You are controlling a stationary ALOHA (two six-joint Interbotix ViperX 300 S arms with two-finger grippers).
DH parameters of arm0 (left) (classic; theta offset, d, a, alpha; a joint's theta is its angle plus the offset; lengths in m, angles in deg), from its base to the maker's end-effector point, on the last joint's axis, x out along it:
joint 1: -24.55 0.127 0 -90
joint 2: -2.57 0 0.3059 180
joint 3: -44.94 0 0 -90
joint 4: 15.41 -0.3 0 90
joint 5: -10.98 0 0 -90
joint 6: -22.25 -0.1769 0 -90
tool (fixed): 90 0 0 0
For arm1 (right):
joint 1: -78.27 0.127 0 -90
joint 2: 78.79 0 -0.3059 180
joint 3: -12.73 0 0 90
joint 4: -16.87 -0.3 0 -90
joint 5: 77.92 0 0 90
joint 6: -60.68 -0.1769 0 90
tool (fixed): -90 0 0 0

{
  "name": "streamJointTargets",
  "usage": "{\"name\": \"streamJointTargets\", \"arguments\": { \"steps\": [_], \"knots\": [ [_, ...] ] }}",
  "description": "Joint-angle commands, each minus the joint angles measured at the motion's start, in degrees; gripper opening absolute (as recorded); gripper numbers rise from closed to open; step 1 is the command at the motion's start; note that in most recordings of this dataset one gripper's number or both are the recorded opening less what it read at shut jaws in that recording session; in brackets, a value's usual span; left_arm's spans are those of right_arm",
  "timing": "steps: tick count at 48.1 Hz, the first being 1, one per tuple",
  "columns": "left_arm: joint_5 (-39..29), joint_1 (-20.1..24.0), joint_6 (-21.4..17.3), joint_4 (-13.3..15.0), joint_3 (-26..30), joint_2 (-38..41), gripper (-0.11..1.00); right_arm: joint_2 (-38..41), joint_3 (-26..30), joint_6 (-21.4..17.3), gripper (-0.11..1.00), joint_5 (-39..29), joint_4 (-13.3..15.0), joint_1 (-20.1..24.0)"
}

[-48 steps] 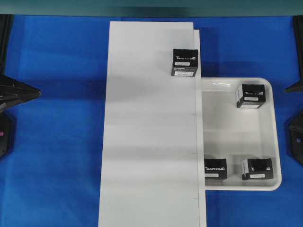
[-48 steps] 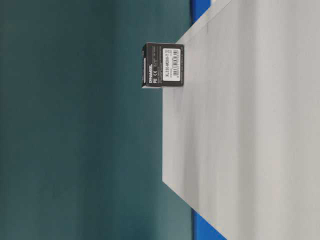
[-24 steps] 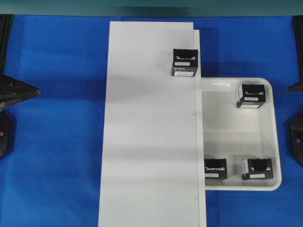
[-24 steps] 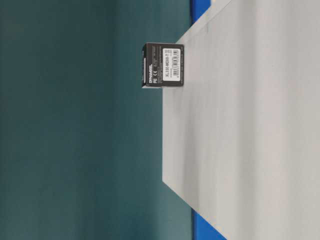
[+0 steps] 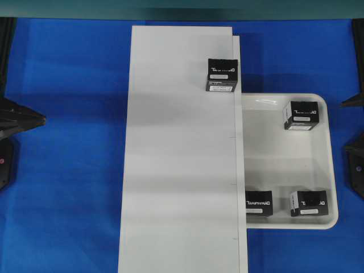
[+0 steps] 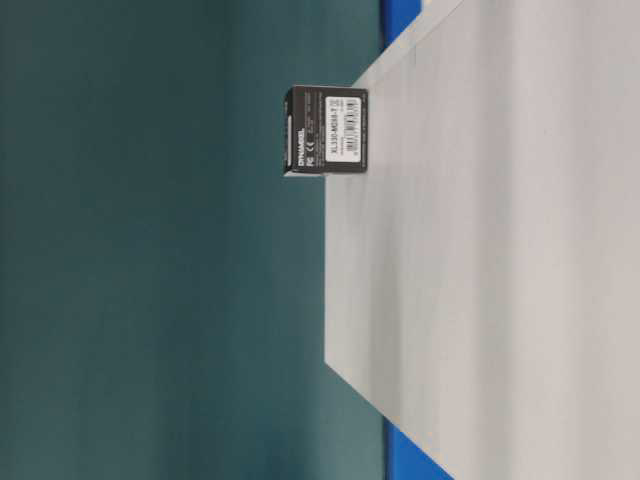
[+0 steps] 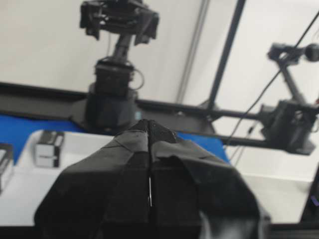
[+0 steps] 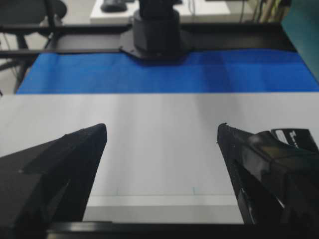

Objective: Place the box from the white plastic tray onto the white base.

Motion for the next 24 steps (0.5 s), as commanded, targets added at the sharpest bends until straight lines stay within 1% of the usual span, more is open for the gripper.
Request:
{"name": "streamJointTargets", "arguments": {
  "steps": [1,4,13,24],
  "knots": [
    [0.35,-0.09,0.79,-0.18,0.79,-0.09,-0.07,-0.18,0.62,0.0,0.95,0.53,0.09,-0.18],
    [0.35,-0.09,1.23,-0.18,0.79,-0.18,-0.07,0.0,0.53,0.09,0.95,0.44,0.09,-0.09],
    [0.26,-0.09,0.62,-0.18,0.09,-0.09,-0.07,0.7,0.09,0.26,0.95,0.26,0.09,0.0],
    [0.26,-0.09,0.88,-0.18,-0.79,-0.18,-0.07,0.7,-0.18,0.26,0.95,0.26,0.18,0.0]
  ]
}}
